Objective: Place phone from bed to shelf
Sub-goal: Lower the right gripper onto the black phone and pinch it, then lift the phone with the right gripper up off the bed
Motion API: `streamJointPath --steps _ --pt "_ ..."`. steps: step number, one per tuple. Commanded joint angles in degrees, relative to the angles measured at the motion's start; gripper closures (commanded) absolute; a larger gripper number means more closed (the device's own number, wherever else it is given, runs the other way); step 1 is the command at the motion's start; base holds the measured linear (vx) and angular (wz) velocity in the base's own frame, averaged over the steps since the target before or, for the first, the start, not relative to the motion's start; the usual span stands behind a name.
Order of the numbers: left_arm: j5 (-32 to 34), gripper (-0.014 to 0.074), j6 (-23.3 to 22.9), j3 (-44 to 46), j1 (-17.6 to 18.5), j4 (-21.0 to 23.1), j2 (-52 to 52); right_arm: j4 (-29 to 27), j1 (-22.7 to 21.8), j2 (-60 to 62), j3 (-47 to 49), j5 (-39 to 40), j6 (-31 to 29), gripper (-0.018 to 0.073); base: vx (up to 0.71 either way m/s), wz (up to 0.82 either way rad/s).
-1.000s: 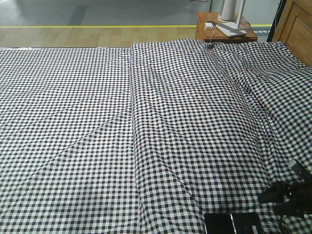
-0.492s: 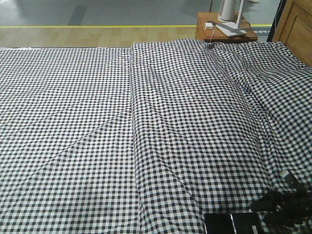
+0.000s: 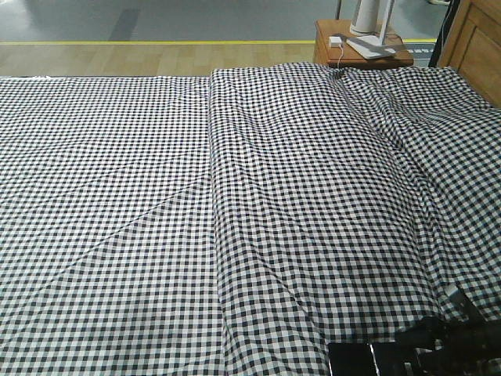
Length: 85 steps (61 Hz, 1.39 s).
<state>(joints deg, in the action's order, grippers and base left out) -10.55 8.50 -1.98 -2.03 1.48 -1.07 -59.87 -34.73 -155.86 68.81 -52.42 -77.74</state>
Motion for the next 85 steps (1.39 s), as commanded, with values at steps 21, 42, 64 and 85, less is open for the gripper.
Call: streamJointPath --steps 21,42,64,85 --pt "4.1 0.0595 -0.3 1.3 -0.2 0.5 -0.3 -5.9 2.4 -1.9 0.3 -9.7 -4.0 -0.0035 0.0 0.0" --pt "4.1 0.0595 -0.3 1.3 -0.2 0.5 -0.3 -5.8 8.7 -2.2 0.3 -9.0 -5.7 -0.0017 0.0 0.0" --pt "4.1 0.0595 -0.3 1.3 -0.2 0.5 -0.3 -3.2 8.3 -2.2 0.3 -9.9 -6.8 0.0356 0.0 0.0" --pt "4.1 0.0595 -0.3 1.3 -0.2 0.5 -0.3 -2.4 8.3 -2.1 0.3 -17.9 -7.1 0.057 0.0 0.0"
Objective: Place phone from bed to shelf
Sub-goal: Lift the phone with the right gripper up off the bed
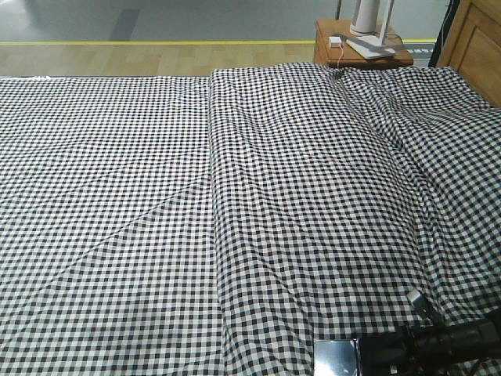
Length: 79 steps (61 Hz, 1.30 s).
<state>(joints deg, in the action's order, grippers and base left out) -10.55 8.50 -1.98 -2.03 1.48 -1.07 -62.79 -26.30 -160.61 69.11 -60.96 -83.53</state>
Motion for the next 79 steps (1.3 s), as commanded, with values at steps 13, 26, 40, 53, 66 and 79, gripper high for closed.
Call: streamJointPath --steps 13,26,40,53,66,79 --pt "4.1 0.0595 -0.3 1.3 -0.2 0.5 -0.3 0.9 -0.1 4.3 -0.3 -12.9 -2.4 0.0568 0.0 0.0" --pt "4.1 0.0595 -0.3 1.3 -0.2 0.5 -0.3 3.2 0.0 11.4 -0.3 -12.9 0.6 0.0568 0.0 0.0" --pt "4.1 0.0595 -0.3 1.3 -0.2 0.5 -0.3 4.3 0.0 22.9 -0.3 -12.9 3.4 0.0563 0.0 0.0" --pt "4.1 0.0595 -0.3 1.3 -0.2 0.5 -0.3 4.6 2.4 34.8 -0.3 -12.9 4.5 0.0563 0.0 0.0" --pt "4.1 0.0595 -0.3 1.3 -0.2 0.5 -0.3 4.6 8.8 44.8 -0.3 -12.9 4.5 0.0563 0.0 0.0" --pt "4.1 0.0595 -0.3 1.3 -0.2 0.5 -0.3 5.0 15.2 53.9 -0.3 -12.9 7.2 0.0563 0.0 0.0"
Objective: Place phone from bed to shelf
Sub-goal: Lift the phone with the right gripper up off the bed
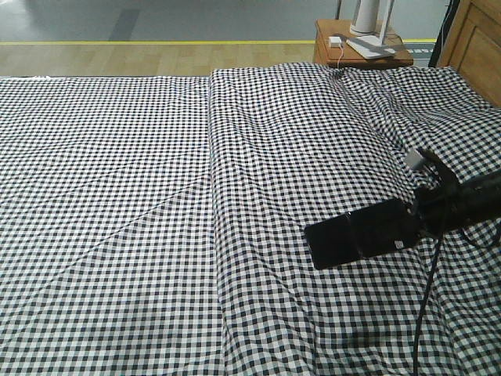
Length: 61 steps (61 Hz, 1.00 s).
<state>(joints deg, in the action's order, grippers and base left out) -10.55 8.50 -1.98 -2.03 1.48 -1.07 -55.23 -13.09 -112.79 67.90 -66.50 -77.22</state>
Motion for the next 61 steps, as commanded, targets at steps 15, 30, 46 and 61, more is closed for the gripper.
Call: streamJointPath --steps 15,30,46,61 --pt "4.1 0.0595 -0.3 1.3 -0.2 0.5 -0.3 -2.6 11.7 16.6 0.9 -7.3 2.7 0.0563 0.0 0.0" --pt "4.1 0.0595 -0.3 1.3 -0.2 0.5 -0.3 -6.3 22.4 25.1 0.9 -7.3 3.8 0.0562 0.0 0.0" --pt "4.1 0.0595 -0.3 1.3 -0.2 0.5 -0.3 -11.5 29.5 30.0 0.9 -7.2 3.8 0.0562 0.0 0.0" --pt "4.1 0.0595 -0.3 1.3 -0.2 0.5 -0.3 -12.3 30.3 30.3 0.9 -7.2 6.3 0.0562 0.0 0.0"
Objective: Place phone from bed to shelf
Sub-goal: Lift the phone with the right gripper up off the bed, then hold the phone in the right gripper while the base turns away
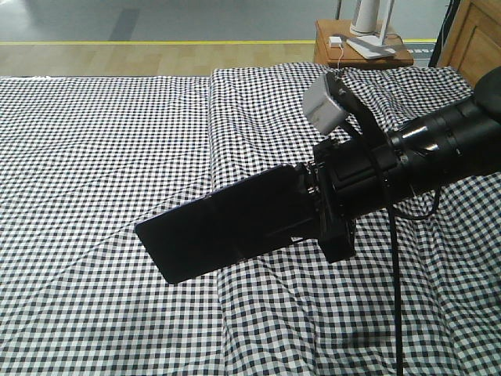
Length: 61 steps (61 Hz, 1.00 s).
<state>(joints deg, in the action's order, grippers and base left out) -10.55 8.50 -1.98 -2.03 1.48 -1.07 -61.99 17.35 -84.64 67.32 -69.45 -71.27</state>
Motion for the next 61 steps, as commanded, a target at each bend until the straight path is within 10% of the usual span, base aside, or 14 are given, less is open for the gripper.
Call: streamJointPath --steps 1,61 --pt "4.1 0.0595 -0.3 1.3 -0.2 0.5 -0.3 -5.6 -0.1 2.2 1.5 -4.3 0.4 0.0562 0.0 0.0" --pt "4.1 0.0595 -0.3 1.3 -0.2 0.5 -0.3 -5.3 -0.2 2.2 1.5 -4.3 0.3 0.0561 0.0 0.0"
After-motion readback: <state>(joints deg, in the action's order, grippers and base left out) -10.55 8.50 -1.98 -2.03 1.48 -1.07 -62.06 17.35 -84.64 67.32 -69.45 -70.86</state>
